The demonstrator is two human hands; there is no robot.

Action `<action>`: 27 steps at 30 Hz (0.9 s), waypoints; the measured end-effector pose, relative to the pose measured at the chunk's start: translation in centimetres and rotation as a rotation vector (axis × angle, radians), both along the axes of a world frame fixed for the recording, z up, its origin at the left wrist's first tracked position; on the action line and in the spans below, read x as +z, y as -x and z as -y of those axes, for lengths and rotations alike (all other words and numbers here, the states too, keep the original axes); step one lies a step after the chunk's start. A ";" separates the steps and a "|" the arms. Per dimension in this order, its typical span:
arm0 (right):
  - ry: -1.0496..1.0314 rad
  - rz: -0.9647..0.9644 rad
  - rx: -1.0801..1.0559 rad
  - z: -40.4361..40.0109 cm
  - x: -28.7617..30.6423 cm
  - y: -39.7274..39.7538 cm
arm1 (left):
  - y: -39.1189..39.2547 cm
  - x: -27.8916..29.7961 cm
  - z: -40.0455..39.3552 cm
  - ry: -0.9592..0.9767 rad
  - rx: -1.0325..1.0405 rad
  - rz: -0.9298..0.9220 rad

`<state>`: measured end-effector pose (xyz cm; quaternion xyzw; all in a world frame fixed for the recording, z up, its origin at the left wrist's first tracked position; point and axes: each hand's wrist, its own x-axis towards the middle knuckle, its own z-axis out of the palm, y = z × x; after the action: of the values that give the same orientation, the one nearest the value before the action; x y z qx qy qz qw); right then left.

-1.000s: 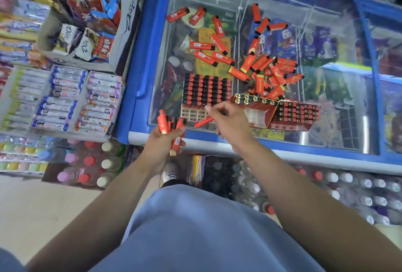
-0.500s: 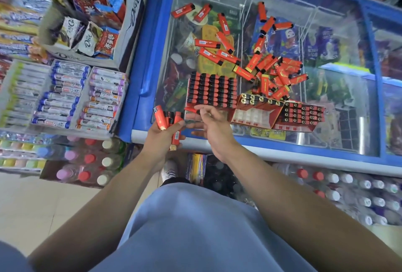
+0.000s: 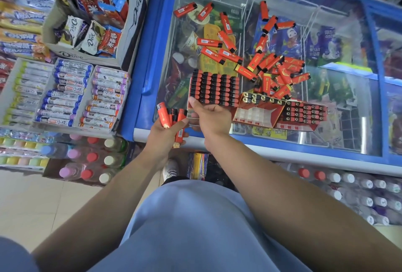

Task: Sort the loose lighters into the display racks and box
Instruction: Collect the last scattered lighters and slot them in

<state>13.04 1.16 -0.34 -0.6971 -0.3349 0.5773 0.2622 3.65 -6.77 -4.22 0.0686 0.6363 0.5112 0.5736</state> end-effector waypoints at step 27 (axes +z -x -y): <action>0.071 -0.225 -0.077 0.8 -0.3 -4.1 | 0.2 0.3 0.1 0.020 -0.054 0.037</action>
<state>17.16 0.35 -0.68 -0.6488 -0.2559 0.6530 0.2953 3.45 -6.82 -3.89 0.0705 0.6285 0.4906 0.5995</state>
